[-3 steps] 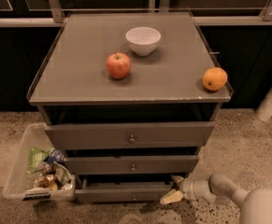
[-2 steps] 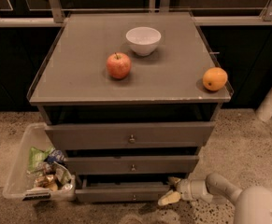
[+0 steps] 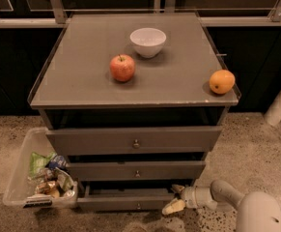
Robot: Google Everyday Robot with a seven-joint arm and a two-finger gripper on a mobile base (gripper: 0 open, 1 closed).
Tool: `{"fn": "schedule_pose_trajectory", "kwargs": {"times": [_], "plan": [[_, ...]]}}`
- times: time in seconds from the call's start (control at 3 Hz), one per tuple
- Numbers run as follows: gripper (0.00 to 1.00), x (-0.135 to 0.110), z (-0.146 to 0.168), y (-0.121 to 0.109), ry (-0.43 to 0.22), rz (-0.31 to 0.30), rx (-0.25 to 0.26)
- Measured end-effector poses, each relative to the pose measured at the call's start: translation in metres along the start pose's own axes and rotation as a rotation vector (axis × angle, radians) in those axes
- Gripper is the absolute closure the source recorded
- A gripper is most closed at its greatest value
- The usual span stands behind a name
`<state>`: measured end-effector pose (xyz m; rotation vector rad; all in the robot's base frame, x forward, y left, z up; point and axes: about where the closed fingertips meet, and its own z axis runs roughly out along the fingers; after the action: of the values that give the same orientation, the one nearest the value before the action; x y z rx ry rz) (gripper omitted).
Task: Open bottom drawer
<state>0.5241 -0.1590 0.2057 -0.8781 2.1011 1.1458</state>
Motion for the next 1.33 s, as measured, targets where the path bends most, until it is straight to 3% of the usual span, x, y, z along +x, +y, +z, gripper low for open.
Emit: {"fn": "schedule_pose_trajectory", "kwargs": {"times": [1.0,1.33], "plan": [[0.0,0.033,-0.037,0.065,0.043,0.173,0.017],[0.0,0.037,-0.044,0.073,0.046,0.197,0.024]]}}
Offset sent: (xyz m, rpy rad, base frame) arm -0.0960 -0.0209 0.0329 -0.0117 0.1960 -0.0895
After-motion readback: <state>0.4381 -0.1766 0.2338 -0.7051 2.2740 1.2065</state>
